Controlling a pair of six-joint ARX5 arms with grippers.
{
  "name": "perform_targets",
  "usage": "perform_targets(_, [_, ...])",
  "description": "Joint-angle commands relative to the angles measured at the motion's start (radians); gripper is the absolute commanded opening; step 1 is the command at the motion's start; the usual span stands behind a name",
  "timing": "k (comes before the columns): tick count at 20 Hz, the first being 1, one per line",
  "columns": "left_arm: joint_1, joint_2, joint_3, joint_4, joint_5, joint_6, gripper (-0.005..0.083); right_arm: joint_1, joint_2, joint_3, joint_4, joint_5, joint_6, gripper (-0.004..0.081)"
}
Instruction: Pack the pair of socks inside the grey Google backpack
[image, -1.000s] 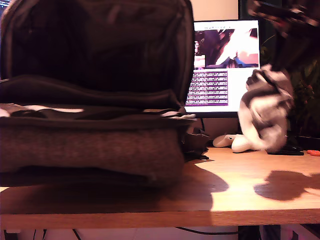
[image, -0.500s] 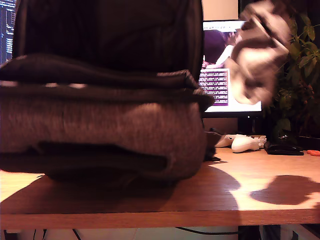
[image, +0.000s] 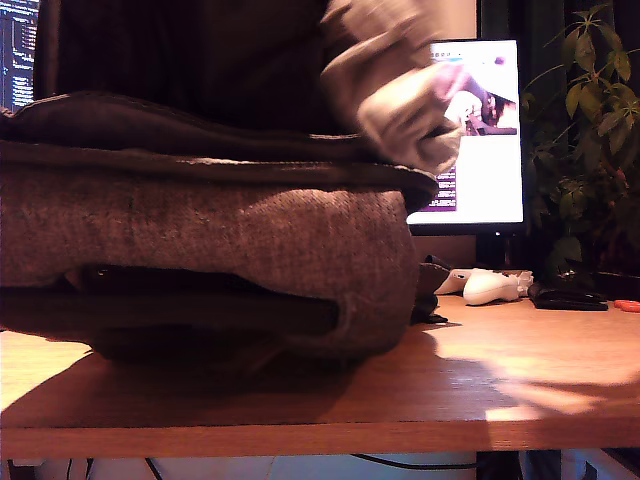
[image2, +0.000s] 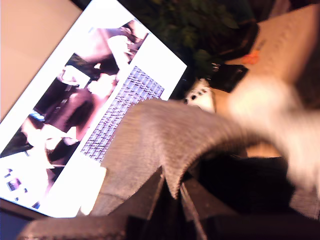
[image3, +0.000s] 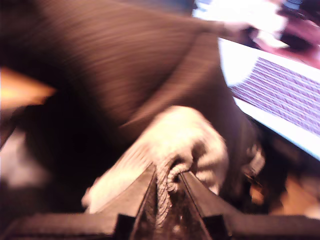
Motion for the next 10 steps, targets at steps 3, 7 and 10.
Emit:
perform_targets(3, [0.009, -0.005, 0.029, 0.042, 0.024, 0.001, -0.0021, 0.115, 0.111, -0.022, 0.022, -0.021, -0.223, -0.0013])
perform_targets(7, [0.010, -0.005, 0.029, 0.036, 0.031, 0.001, -0.0021, 0.160, 0.133, -0.022, 0.104, 0.010, -0.301, -0.0013])
perform_targets(10, [0.010, -0.005, 0.030, 0.034, 0.031, 0.001, -0.0021, 0.128, 0.143, -0.022, 0.176, 0.013, -0.383, -0.0013])
